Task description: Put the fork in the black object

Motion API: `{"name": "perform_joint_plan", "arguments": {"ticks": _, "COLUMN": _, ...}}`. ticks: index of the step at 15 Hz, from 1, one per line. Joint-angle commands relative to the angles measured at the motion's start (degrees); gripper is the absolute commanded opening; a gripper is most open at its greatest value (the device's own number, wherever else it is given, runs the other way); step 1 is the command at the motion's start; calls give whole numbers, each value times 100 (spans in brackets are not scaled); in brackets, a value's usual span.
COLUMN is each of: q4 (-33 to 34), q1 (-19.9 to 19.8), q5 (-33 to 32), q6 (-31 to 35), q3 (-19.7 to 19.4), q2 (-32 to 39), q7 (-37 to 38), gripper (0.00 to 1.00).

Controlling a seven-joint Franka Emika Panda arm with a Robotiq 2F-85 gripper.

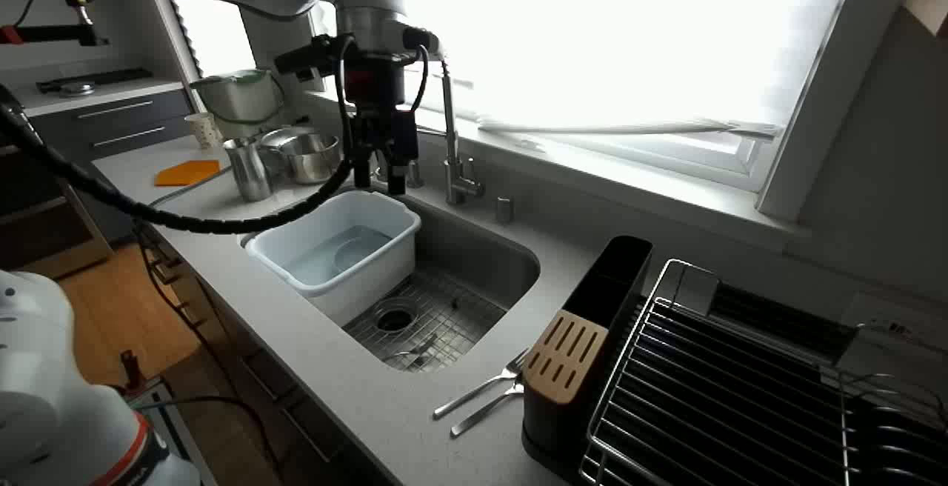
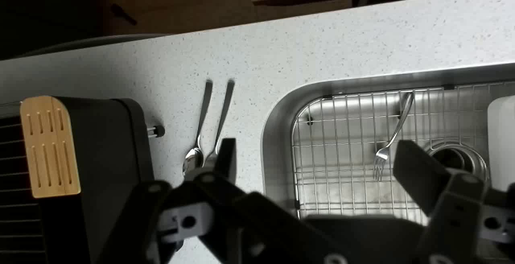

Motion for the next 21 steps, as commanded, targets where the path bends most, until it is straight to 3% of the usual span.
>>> {"name": "perform_joint_plan", "arguments": {"ticks": 1, "q4": 14, "q1": 123, "q5": -22, "q6": -19, "q3": -104, "q2": 3, "q7": 23, "gripper": 100}}
{"name": "perform_joint_plan", "arguments": {"ticks": 10, "q4": 14, "q1": 123, "q5": -22, "q6": -19, "q3": -104, "q2": 4, "q7": 23, "gripper": 100}}
{"name": "perform_joint_plan", "arguments": {"ticks": 21, "q4": 61, "q1": 17, "q5": -1081, "q6": 19, "q3": -361, "q2": 885, "q7": -451, "gripper": 100}}
